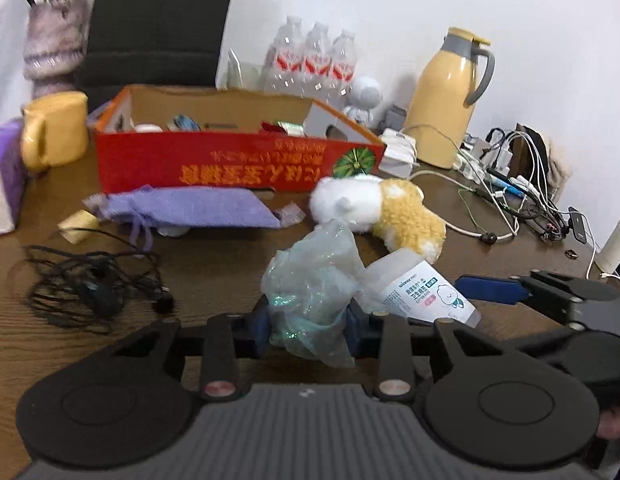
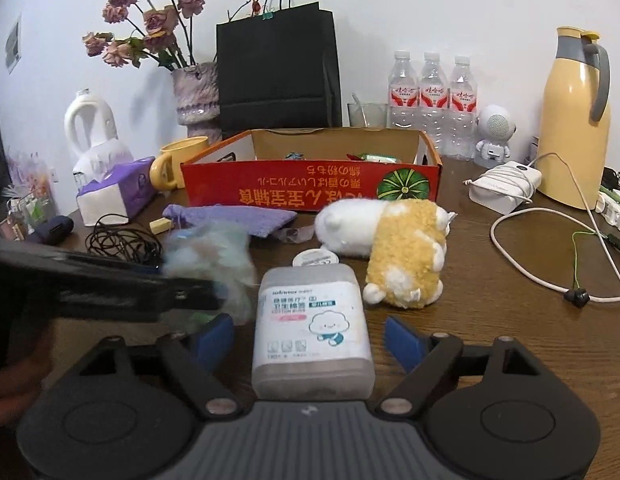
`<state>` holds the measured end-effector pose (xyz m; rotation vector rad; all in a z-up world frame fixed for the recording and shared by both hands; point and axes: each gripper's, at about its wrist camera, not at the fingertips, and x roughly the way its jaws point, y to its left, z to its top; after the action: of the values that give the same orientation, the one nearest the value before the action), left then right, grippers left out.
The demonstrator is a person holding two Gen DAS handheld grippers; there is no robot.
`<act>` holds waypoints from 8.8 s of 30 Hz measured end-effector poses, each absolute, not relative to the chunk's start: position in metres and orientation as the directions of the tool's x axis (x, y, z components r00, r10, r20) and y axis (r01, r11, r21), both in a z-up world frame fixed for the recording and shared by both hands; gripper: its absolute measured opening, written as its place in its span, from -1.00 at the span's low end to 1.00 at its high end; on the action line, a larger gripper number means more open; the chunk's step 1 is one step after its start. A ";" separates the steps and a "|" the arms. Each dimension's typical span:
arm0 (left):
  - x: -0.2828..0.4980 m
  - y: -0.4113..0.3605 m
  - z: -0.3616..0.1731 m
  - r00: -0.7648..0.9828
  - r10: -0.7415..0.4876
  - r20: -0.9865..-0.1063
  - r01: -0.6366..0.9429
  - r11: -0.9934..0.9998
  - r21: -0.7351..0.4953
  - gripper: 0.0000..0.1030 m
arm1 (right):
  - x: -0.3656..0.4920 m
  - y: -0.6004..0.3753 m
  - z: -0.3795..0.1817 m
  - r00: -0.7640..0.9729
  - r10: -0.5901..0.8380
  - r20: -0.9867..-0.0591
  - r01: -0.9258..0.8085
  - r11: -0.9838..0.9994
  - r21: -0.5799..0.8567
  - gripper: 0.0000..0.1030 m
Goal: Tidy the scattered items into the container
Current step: 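Carry the cotton-swab box and plastic bag into the box and open both grippers, then reach the right gripper to the white round tin while the left reaches the black earphones, then carry the white tin in the right gripper and earphones in the left into the box, open both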
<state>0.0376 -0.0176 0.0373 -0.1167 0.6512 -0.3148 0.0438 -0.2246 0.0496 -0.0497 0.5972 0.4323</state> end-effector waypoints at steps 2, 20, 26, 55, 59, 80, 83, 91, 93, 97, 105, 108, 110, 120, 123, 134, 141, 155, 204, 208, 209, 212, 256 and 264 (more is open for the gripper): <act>0.029 -0.012 0.044 0.766 -0.298 -0.570 0.229 0.954 -0.192 -0.30 | 0.047 -0.220 0.047 0.739 0.366 -0.565 -0.405 0.912 0.060 0.53; 0.030 0.014 0.102 0.887 -0.171 -0.428 0.120 0.982 -0.144 -0.29 | 0.040 -0.229 0.074 0.737 0.450 -0.504 -0.421 0.889 0.179 0.23; 0.106 0.015 0.153 0.877 -0.230 -0.421 0.169 0.970 -0.176 -0.26 | 0.086 -0.242 0.151 0.841 0.396 -0.368 -0.365 0.918 0.155 0.23; 0.330 -0.006 0.047 0.542 -0.140 -0.829 0.021 0.988 -0.153 0.05 | 0.362 -0.151 0.060 0.492 0.167 -0.854 -0.325 0.946 -0.003 0.27; 0.325 0.003 0.062 0.554 -0.158 -0.817 0.007 0.983 -0.185 0.32 | 0.356 -0.156 0.069 0.478 0.205 -0.854 -0.320 0.946 0.048 0.37; 0.249 0.042 0.183 0.695 0.081 -0.715 -0.151 0.988 -0.034 1.00 | 0.314 -0.192 0.230 0.625 0.356 -0.695 -0.273 0.933 0.233 0.75; 0.218 0.039 0.171 0.770 0.098 -0.631 -0.158 0.987 -0.040 1.00 | 0.290 -0.195 0.225 0.670 0.373 -0.642 -0.317 0.926 0.207 0.75; 0.165 0.040 0.142 0.827 0.085 -0.555 -0.155 0.985 -0.080 1.00 | 0.237 -0.194 0.195 0.774 0.375 -0.511 -0.359 0.924 0.134 0.75; 0.153 0.035 0.143 0.849 0.111 -0.517 -0.155 0.987 -0.042 1.00 | 0.224 -0.194 0.188 0.788 0.398 -0.470 -0.378 0.915 0.142 0.75; 0.125 0.024 0.140 0.890 0.160 -0.427 -0.161 0.986 0.032 1.00 | 0.199 -0.194 0.178 0.820 0.422 -0.386 -0.401 0.906 0.137 0.75; 0.038 0.038 0.092 0.931 0.059 -0.360 -0.064 0.998 -0.001 1.00 | 0.135 -0.213 0.134 0.824 0.422 -0.377 -0.396 0.906 0.149 0.76; 0.010 0.048 0.068 0.918 0.044 -0.394 -0.071 0.996 -0.053 1.00 | 0.099 -0.221 0.114 0.810 0.446 -0.380 -0.418 0.895 0.159 0.74; -0.010 0.052 0.056 0.920 0.053 -0.388 -0.095 0.991 -0.089 1.00 | 0.075 -0.222 0.102 0.817 0.433 -0.380 -0.408 0.901 0.148 0.74; 0.006 0.043 0.039 0.909 0.038 -0.414 -0.054 0.998 -0.025 0.98 | 0.055 -0.196 0.070 0.774 0.413 -0.479 -0.428 0.900 0.084 0.46; 0.022 0.044 0.033 0.897 0.035 -0.441 -0.060 0.997 -0.044 0.97 | 0.070 -0.187 0.064 0.764 0.396 -0.510 -0.426 0.903 0.064 0.43; 0.057 0.047 0.026 0.873 0.028 -0.488 -0.061 0.997 -0.051 0.89 | 0.124 -0.155 0.048 0.728 0.301 -0.616 -0.394 0.919 -0.015 0.34; 0.063 0.046 0.020 0.855 0.017 -0.518 -0.052 0.997 -0.053 0.40 | 0.139 -0.153 0.041 0.721 0.268 -0.639 -0.344 0.939 0.006 0.21; 0.030 0.031 0.038 0.885 -0.033 -0.465 -0.004 0.997 -0.079 -0.85 | 0.115 -0.153 0.050 0.711 0.319 -0.627 -0.403 0.915 0.009 -0.96; -0.050 -0.001 0.099 0.966 -0.094 -0.242 0.074 0.993 -0.089 -0.86 | -0.017 -0.197 0.106 0.853 0.402 -0.332 -0.377 0.916 0.139 -0.26; 0.009 0.008 0.151 0.977 -0.125 -0.174 0.111 0.990 -0.088 -0.86 | 0.028 -0.198 0.147 0.867 0.427 -0.258 -0.407 0.904 0.131 -0.26; 0.029 0.009 0.166 0.976 -0.130 -0.173 0.118 0.990 -0.079 -0.86 | 0.044 -0.197 0.161 0.865 0.442 -0.238 -0.421 0.897 0.136 -0.26; 0.095 0.014 0.210 0.961 -0.164 -0.221 0.148 0.985 -0.086 -0.86 | 0.097 -0.194 0.204 0.846 0.495 -0.200 -0.470 0.868 0.160 -0.26; 0.418 0.022 0.087 0.674 -0.037 -0.738 0.002 0.999 -0.048 0.53 | 0.457 -0.138 0.079 0.536 0.204 -0.819 -0.231 0.969 0.090 -0.07; 0.387 0.049 0.146 0.580 0.061 -0.812 -0.108 0.994 -0.002 0.88 | 0.427 -0.156 0.158 0.565 0.164 -0.809 -0.182 0.981 0.072 0.59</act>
<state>0.3875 0.0491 0.1455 -0.0529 0.9467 0.0986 0.4265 -0.1563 0.1579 -0.0203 0.9486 0.2033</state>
